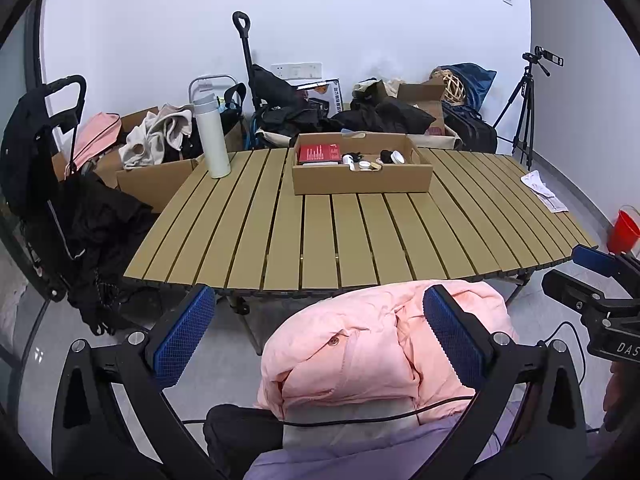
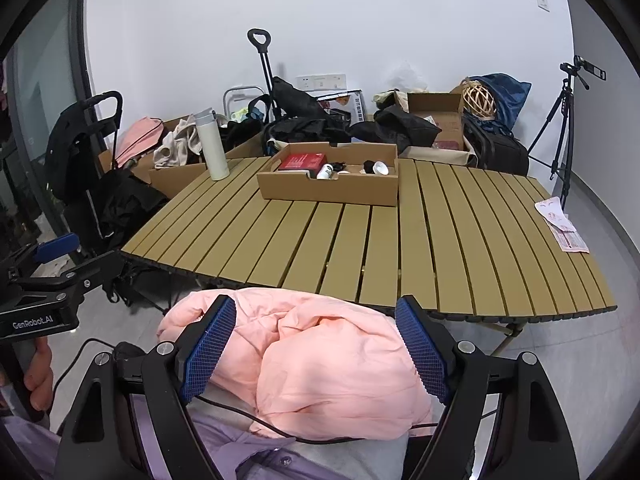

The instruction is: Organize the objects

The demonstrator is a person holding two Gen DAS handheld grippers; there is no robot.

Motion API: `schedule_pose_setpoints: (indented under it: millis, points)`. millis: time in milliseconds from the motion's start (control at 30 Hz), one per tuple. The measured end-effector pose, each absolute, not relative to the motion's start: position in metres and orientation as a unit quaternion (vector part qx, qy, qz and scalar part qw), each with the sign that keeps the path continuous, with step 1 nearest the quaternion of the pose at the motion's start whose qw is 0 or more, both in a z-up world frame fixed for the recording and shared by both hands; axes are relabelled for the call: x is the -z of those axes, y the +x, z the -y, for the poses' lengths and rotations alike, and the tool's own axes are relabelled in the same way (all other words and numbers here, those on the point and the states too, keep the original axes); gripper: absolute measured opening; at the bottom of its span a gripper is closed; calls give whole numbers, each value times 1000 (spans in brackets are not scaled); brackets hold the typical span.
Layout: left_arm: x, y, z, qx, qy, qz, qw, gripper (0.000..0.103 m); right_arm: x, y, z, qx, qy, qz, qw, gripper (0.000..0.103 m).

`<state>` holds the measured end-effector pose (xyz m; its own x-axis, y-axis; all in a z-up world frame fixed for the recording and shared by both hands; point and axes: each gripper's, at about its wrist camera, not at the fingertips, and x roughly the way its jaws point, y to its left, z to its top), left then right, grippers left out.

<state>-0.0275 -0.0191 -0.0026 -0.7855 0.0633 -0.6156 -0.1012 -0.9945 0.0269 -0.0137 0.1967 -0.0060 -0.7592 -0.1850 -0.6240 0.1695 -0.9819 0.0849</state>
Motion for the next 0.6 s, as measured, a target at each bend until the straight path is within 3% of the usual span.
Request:
schedule_pose_setpoints:
  millis: [600]
  points:
    - [6, -30, 20, -937, -344, -23, 46, 103, 10, -17, -197, 928, 357, -16, 101, 85]
